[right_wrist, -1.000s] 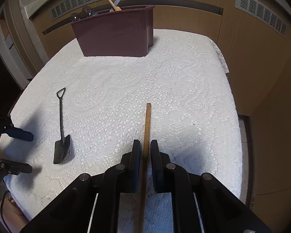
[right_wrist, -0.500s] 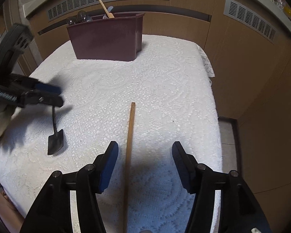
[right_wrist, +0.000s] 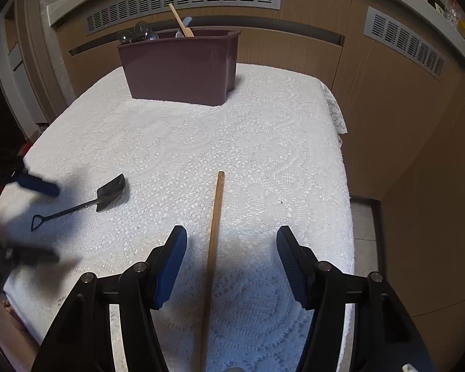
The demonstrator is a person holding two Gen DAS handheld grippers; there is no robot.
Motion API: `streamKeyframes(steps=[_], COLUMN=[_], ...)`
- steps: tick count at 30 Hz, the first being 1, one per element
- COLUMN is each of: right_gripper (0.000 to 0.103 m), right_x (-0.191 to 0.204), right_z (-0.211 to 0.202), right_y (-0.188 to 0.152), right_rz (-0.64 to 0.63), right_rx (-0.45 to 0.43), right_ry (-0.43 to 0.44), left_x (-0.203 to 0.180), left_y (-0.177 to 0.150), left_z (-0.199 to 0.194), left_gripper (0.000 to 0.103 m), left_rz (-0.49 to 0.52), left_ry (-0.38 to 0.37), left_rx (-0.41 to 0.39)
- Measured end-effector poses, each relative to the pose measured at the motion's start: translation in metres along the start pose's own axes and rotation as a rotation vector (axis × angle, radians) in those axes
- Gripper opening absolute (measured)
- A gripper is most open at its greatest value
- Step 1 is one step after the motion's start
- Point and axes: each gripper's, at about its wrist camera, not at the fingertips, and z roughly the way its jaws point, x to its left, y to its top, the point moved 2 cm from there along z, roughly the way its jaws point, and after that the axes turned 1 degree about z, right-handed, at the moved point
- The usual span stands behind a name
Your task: Organize utensils
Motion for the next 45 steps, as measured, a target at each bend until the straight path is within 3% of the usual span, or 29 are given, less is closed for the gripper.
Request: streamKeyframes(steps=[4,6,9,10,12,13,15,17,20,21,23,26,32,36,37,39,45], right_gripper=[0.057,0.057,0.056,0.056,0.056,0.055,0.044,0.026,0.025,0.017,0.005,0.005,0.005,0.005,0.005,0.005,0.005], right_x=[-0.001,-0.002,-0.004,-0.004,-0.004,-0.003,0.002,0.007,0.011,0.012,0.018,0.022,0.021,0.023,0.024,0.023,0.022], right_z=[-0.006,-0.007,-0.009,-0.010,-0.011,-0.010,-0.006,0.003,0.025,0.031,0.035,0.023,-0.023,-0.046,-0.068,-0.079,-0.140], right_y=[-0.004,-0.007,-0.010,-0.011,-0.010,-0.009,-0.005,0.000,0.008,0.008,0.011,0.016,0.043,0.065,0.095,0.110,0.205], right_rz=[-0.013,-0.020,-0.031,-0.031,-0.021,-0.015,-0.009,-0.009,0.022,0.019,-0.005,-0.003,0.042,0.045,0.029,0.022,0.023], right_rx=[-0.008,-0.005,-0.005,-0.004,-0.003,-0.005,-0.009,0.001,0.039,0.056,0.051,0.019,-0.153,-0.245,-0.337,-0.382,-0.704], right_ry=[-0.002,-0.005,-0.001,0.009,0.034,0.051,0.070,0.075,0.067,0.062,0.019,0.022,0.034,0.045,0.044,0.043,0.051], left_x=[0.009,0.010,0.014,0.016,0.017,0.016,0.018,0.027,0.039,0.041,0.046,0.058,0.054,0.062,0.066,0.076,0.115], left_y=[0.021,0.027,0.034,0.034,0.030,0.024,0.008,-0.007,-0.017,-0.022,-0.026,-0.031,-0.021,0.016,0.031,0.057,0.118], left_z=[0.020,0.036,0.043,0.042,0.041,0.036,0.019,0.001,-0.033,-0.043,-0.052,-0.060,-0.084,-0.129,-0.144,-0.170,-0.209], left_gripper=[0.056,0.055,0.044,0.033,0.033,0.033,0.033,0.033,0.033,0.033,0.033,0.033,0.033,0.033,0.033,0.033,0.033], left_rz=[0.022,0.033,-0.005,-0.032,-0.075,-0.103,-0.180,-0.289,-0.446,-0.475,-0.511,-0.542,-0.529,-0.480,-0.459,-0.432,-0.412], left_ry=[-0.030,0.006,0.000,0.012,0.029,0.031,0.048,0.070,0.131,0.168,0.184,0.190,0.213,0.237,0.241,0.252,0.277], left_rx=[0.060,0.092,0.085,0.073,0.041,0.010,-0.074,-0.171,-0.331,-0.381,-0.420,-0.445,-0.515,-0.631,-0.675,-0.759,-0.962])
